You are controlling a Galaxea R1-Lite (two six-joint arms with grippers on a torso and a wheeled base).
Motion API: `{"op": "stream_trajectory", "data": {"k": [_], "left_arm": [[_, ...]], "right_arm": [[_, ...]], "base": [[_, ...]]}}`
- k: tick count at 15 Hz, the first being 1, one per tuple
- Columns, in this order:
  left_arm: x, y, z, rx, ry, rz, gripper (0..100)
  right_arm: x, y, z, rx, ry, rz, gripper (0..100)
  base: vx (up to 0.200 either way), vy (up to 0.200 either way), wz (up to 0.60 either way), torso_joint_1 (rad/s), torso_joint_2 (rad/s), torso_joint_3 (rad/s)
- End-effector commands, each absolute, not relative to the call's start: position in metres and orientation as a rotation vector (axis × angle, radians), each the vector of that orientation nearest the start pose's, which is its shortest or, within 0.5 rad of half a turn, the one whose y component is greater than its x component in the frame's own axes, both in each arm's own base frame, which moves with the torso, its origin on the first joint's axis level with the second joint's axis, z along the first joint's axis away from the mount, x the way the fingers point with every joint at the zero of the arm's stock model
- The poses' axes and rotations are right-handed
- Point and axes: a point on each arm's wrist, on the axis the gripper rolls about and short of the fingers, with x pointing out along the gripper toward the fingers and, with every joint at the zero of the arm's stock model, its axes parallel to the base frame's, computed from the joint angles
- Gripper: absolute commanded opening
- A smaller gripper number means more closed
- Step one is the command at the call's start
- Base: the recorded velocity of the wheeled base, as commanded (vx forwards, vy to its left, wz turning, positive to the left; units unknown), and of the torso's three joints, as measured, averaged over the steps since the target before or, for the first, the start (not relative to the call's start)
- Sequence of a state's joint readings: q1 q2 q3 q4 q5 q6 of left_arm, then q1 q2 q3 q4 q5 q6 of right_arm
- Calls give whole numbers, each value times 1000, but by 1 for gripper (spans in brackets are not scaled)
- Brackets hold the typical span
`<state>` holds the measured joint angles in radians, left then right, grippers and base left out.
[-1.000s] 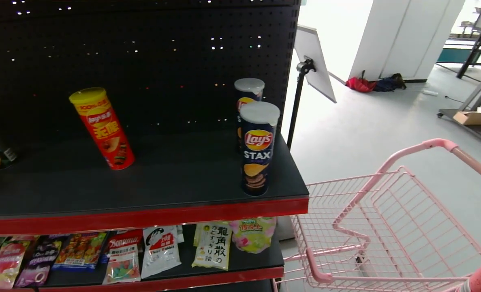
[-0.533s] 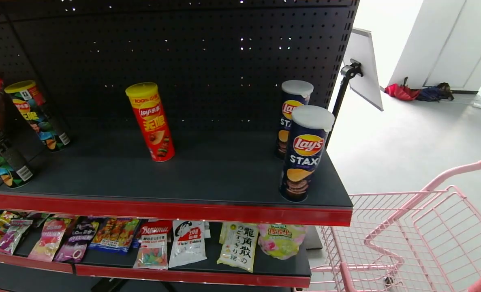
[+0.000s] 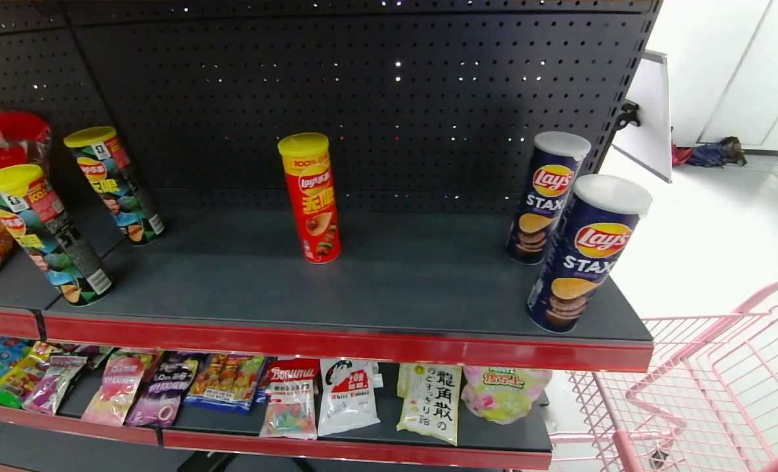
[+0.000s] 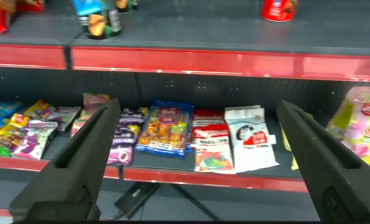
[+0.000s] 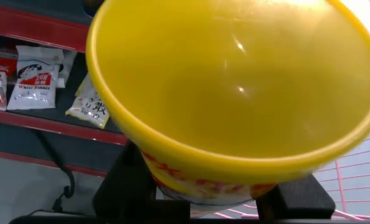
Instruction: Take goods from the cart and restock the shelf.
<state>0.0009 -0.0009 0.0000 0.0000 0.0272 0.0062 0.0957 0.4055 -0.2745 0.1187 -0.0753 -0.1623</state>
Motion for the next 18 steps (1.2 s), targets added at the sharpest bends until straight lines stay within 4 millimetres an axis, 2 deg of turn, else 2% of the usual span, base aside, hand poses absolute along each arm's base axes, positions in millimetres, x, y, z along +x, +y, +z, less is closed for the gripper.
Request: {"op": "stream_trajectory", "data": {"k": [1, 7, 10, 16, 18], "left_arm": [[-23, 1, 75, 8, 0, 29, 100], [-23, 1, 75, 8, 0, 29, 100], [-23, 1, 75, 8, 0, 29, 100], [-23, 1, 75, 8, 0, 29, 100], [-23, 1, 75, 6, 0, 29, 100]], "right_arm": [[5, -1, 144, -182, 238, 52, 0], [1, 1, 141, -178, 205, 139, 0], [-1, 1, 138, -164, 205, 153, 0], [-9, 2, 122, -154, 178, 232, 0], [-11, 3, 119, -150, 164, 297, 0]], "base": [[0, 200, 0, 2, -2, 2], [0, 200, 0, 4, 0, 4], [0, 0, 0, 0, 0, 0], [200, 0, 0, 0, 6, 5], [0, 0, 0, 0, 0, 0]]}}
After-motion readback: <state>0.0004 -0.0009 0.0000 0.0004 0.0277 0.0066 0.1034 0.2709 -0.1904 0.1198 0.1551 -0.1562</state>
